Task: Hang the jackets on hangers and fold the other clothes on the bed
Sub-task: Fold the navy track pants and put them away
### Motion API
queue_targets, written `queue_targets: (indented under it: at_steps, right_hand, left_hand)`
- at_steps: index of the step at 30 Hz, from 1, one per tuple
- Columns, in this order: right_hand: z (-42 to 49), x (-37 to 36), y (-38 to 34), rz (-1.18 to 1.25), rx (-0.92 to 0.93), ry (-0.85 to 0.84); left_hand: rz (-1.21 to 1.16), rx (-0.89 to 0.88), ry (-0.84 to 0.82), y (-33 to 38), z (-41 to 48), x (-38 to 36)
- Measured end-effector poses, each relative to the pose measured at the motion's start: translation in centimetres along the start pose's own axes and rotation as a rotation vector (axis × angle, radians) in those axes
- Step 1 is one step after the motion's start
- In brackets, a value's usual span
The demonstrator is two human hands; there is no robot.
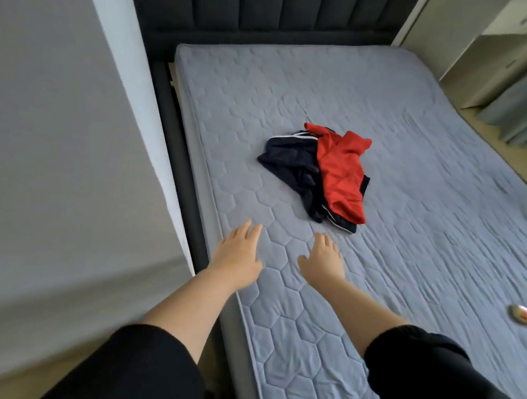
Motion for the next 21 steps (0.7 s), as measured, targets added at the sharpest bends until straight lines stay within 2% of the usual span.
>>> queue_targets:
  at_steps: [5, 8, 11, 16, 18, 21]
  right_hand:
    - [6.6, -11.1, 4.0, -0.018, -0.062, -0.105]
    - [9.7, -17.9, 7.5, -0.132, -0.116, -0.182]
    - [10.5, -23.5, 10.2, -0.158, -0.053, -0.104]
    - [12.3, -25.4, 10.9, -0.113, 0.092, 0.058]
    - [12.3, -25.1, 11.2, -0.072, 0.125, 0.080]
    - [11.6, -24.4, 11.8, 0.016, 0.167, 0.097]
  left_hand:
    - [-0.003, -0.024, -0.016, -4.0, 5.0, -11.2]
    - [0.045, 0.007, 0.001, -6.1, 8.9, -17.9]
    - [0.124, 0.076, -0.003, -7.3, 11.4, -24.4]
    - [0.253, 0.173, 0.284, -7.1, 11.3, -29.3]
    - [0.220, 0.238, 0.338, -6.5, 11.3, -29.7]
    - [0.028, 0.357, 0.353, -5.0, 11.4, -29.8]
Point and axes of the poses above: each hand's wrist, its own z-axis towards the middle knuckle, its own x-axis out of the back of the hand, y = z × x, the point moved 5 cm from there along z, towards the middle knuckle, and after that the axes turned 11 degrees about -x, right-handed, at the moved point
